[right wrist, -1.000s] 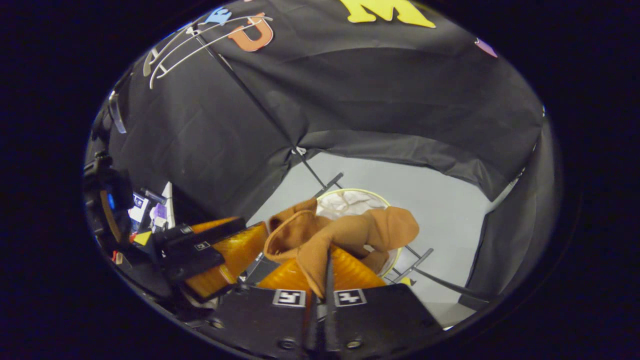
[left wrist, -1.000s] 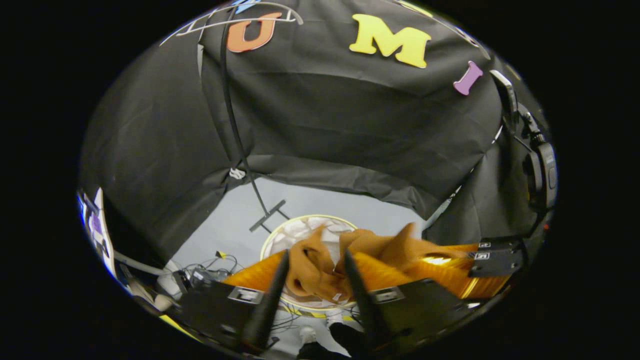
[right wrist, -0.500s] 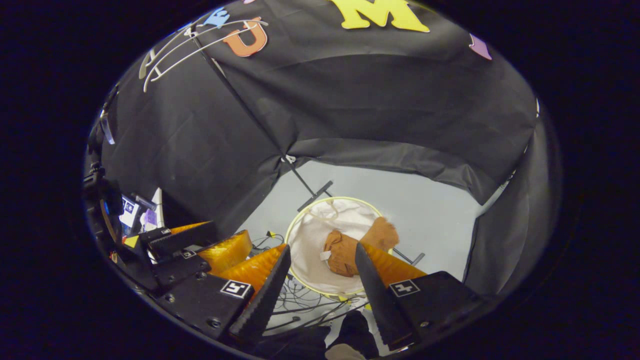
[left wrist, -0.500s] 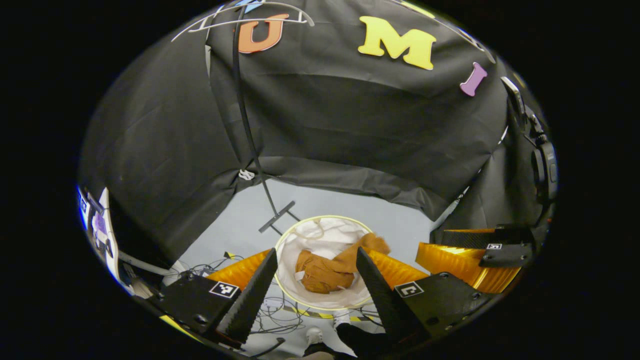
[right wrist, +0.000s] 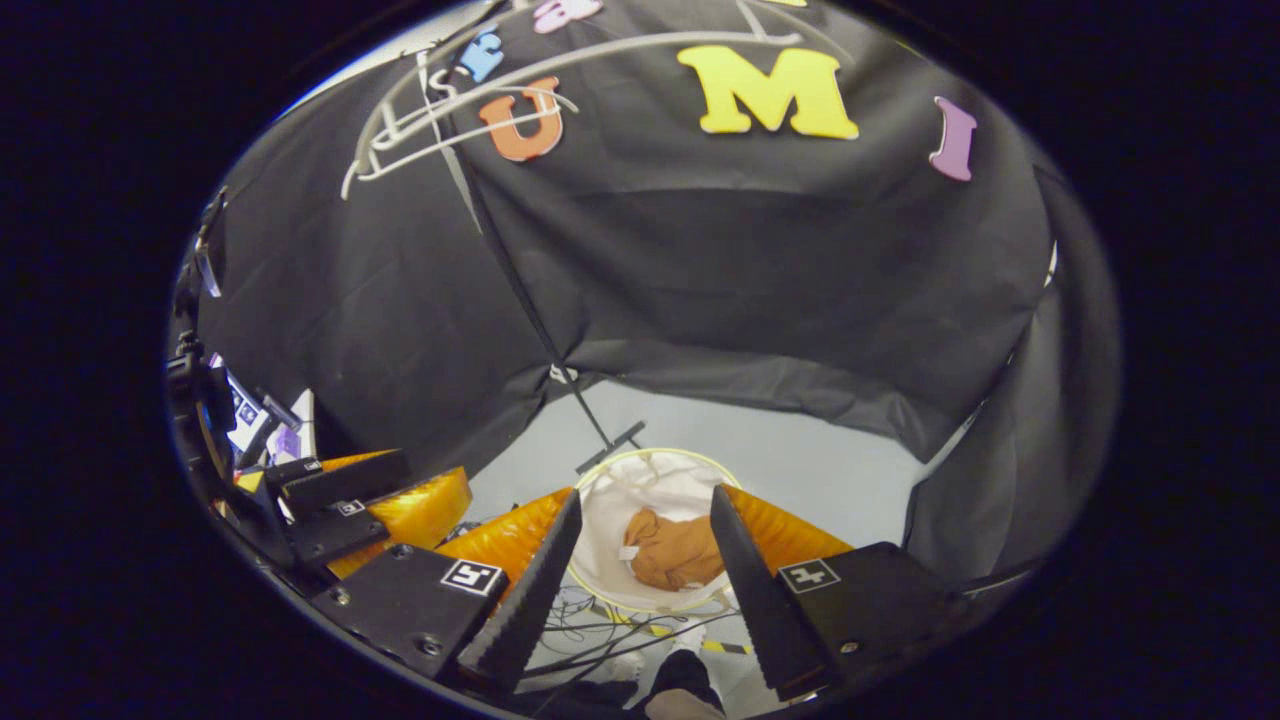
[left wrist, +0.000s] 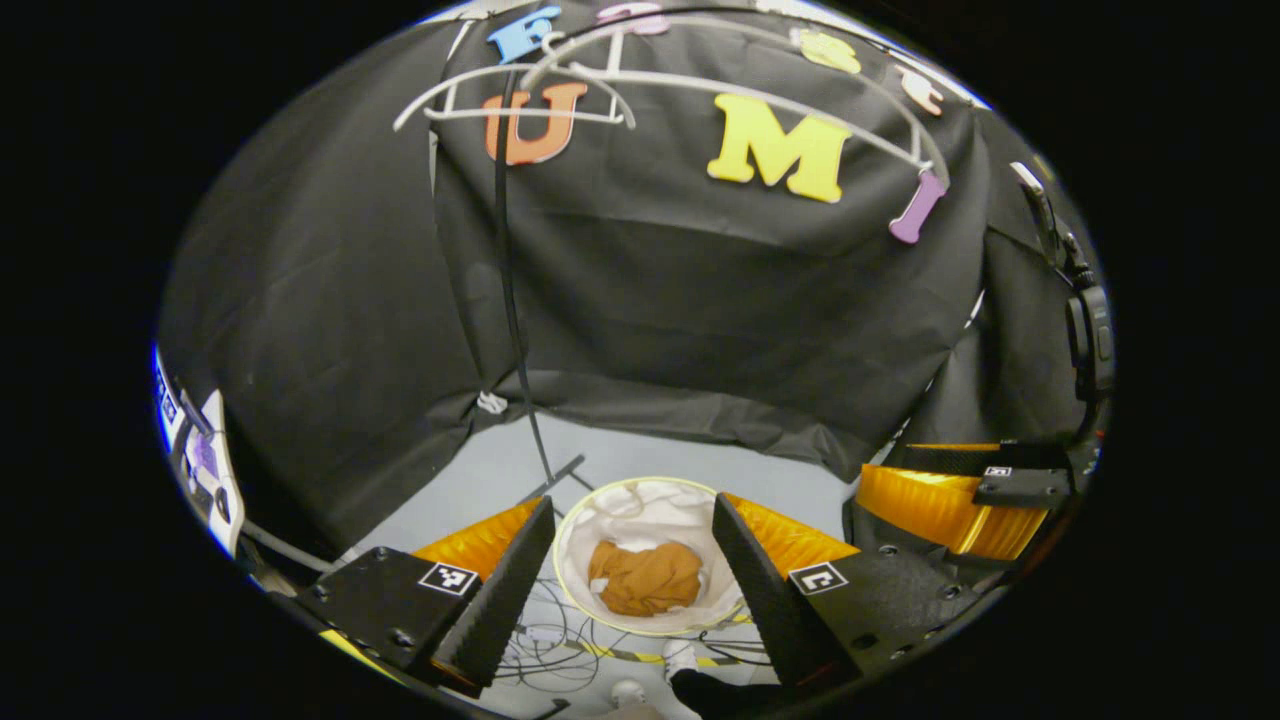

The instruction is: Grasp the clothes on the hanger with both hands and then place them into the laundry hamper below.

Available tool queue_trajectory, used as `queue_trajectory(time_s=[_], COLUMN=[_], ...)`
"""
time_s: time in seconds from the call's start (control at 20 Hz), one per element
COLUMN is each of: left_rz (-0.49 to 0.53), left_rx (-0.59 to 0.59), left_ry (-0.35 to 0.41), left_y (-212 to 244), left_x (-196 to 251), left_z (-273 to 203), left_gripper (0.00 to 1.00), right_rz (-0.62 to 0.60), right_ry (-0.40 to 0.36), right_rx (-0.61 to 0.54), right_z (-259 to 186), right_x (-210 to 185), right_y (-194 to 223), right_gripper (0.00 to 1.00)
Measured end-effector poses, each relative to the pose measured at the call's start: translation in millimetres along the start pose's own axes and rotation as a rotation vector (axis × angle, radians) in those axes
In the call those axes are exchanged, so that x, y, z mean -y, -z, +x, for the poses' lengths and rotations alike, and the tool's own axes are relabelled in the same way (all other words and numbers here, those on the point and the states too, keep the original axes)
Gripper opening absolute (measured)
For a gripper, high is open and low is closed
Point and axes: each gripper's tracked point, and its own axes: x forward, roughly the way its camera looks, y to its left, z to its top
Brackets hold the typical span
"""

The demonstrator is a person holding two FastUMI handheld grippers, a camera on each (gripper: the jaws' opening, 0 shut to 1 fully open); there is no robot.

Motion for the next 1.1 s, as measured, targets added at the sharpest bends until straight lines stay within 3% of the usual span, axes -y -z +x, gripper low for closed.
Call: queue_trajectory(time_s=[0.05,0.2,0.3,0.35,0.4,0.45,0.5,0.7,0.95,1.1], left_rz=[0.013,0.050,0.084,0.098,0.107,0.108,0.104,0.104,0.100,0.093], left_rx=[0.042,0.189,0.291,0.341,0.380,0.410,0.436,0.562,0.676,0.710], left_ry=[-0.003,-0.007,-0.019,-0.026,-0.029,-0.026,-0.025,-0.047,-0.086,-0.066], left_y=[-11,-43,-63,-73,-77,-82,-85,-107,-119,-124], left_x=[-4,-20,-33,-41,-43,-47,-51,-57,-46,-33], left_z=[-19,-76,-115,-133,-149,-167,-182,-256,-311,-327], left_gripper=[0.97,0.97,0.91,0.97,0.94,0.92,0.97,1.00,1.00,1.00], right_rz=[-0.007,-0.030,-0.064,-0.077,-0.082,-0.082,-0.075,-0.054,-0.037,-0.046], right_ry=[0.011,0.031,0.055,0.075,0.088,0.089,0.082,0.034,0.032,0.049], right_rx=[0.047,0.190,0.290,0.345,0.394,0.433,0.473,0.623,0.740,0.763], right_z=[-19,-78,-121,-136,-157,-178,-199,-262,-311,-314], right_x=[-7,-26,-38,-33,-35,-41,-50,-69,-60,-59], right_y=[-5,-20,-27,-35,-38,-40,-38,-44,-40,-42], right_gripper=[0.86,0.86,0.87,0.88,0.92,0.97,0.98,0.99,0.99,0.99])
